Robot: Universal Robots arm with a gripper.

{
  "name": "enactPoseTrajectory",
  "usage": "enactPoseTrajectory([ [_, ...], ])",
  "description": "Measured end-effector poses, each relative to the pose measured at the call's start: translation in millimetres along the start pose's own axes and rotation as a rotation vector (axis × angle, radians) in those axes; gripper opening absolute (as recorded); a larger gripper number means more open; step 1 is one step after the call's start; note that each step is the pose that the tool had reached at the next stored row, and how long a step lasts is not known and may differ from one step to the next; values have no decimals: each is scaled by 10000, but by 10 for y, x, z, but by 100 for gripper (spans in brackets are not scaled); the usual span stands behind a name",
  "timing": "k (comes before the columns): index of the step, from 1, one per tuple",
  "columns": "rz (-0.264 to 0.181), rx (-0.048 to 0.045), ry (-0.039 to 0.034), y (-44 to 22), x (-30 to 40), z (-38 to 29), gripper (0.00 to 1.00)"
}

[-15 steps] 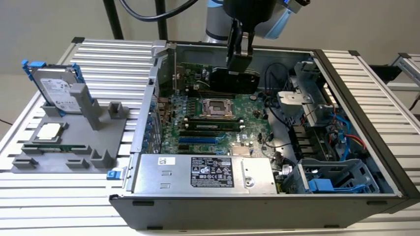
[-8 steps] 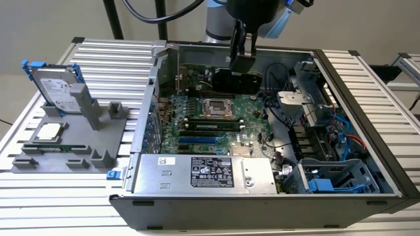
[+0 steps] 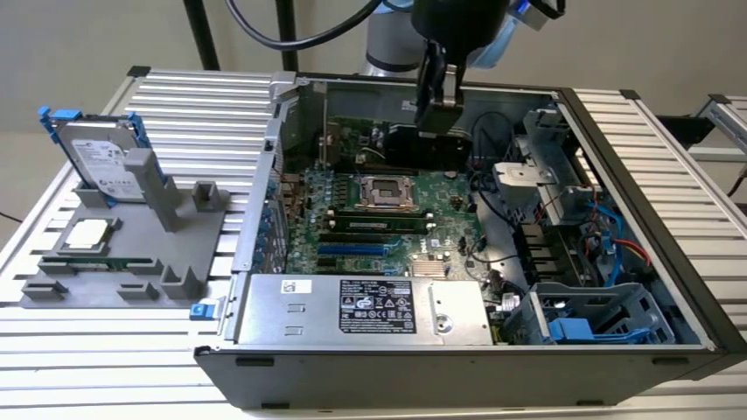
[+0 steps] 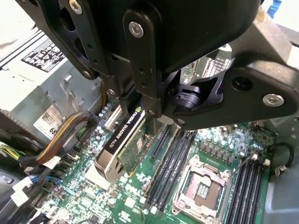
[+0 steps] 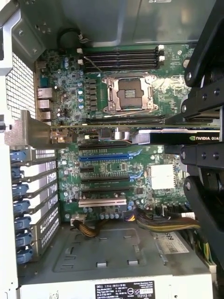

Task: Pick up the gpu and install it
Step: 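Insert the gpu into the slot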

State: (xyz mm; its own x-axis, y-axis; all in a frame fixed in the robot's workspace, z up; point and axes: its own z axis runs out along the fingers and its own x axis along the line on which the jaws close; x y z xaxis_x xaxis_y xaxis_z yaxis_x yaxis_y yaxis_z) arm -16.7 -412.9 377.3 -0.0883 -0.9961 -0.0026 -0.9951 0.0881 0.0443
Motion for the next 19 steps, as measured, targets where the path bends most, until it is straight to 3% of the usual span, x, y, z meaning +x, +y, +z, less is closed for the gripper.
enactPoseTrajectory([
  [8, 0, 15, 18, -15, -1, 102, 0],
  [19, -1, 19, 17, -15, 9, 112, 0],
])
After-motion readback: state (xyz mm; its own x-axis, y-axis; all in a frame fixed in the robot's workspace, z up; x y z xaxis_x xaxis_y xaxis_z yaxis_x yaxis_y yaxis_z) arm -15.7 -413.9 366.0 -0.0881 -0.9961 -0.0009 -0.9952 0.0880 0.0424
